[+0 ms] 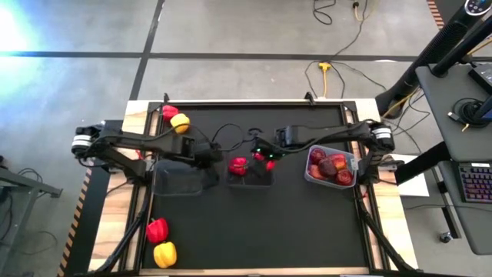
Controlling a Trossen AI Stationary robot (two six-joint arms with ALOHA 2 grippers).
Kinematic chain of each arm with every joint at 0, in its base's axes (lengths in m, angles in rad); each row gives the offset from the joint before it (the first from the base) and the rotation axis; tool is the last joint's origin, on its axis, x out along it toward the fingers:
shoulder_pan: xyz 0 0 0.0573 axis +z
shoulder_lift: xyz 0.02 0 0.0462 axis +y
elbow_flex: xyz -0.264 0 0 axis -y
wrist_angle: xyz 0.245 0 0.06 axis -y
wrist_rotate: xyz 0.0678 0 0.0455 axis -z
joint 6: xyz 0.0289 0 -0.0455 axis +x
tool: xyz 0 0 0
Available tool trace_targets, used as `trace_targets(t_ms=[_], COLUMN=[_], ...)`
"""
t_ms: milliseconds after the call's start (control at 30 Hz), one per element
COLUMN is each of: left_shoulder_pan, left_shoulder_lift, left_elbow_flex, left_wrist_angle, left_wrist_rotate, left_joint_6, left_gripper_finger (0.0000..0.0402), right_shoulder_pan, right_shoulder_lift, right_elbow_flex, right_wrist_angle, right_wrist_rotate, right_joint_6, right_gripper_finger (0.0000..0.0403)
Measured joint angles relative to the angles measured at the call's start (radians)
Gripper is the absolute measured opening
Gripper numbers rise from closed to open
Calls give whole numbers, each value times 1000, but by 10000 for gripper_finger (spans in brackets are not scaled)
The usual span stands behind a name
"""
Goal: Sort produce into baskets
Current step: Put the red bell pepper into the right black bin
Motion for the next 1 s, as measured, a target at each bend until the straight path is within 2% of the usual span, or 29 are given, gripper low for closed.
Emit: trace_targets(t_ms=[167,300,433,633,833,1000], left_shoulder_pan=[-32,-49,-52,-52,-52,-55], left_shoulder_lift=[-110,-183,-228,-235,-235,-236], left_elbow_flex=[-108,-169,-208,-216,-216,-216], left_wrist_angle=[-2,1,8,19,32,36], left_wrist_rotate=[-1,-7,-9,-11,-39,-55], left_joint_6=[-104,-160,-185,-186,-185,-183], left_gripper_finger=[331,331,331,331,331,331], right_shoulder_pan=[-5,1,-1,-1,-1,-1], right_shoulder_lift=[78,134,200,320,413,441], right_elbow_flex=[10,30,71,231,351,421], right_wrist_angle=[72,52,-10,-182,-208,-250], right_wrist_rotate=[-86,-98,-58,12,28,38], right_joint_6=[-10,-133,-263,-435,-529,-548], right_gripper_finger=[314,320,321,323,353,374])
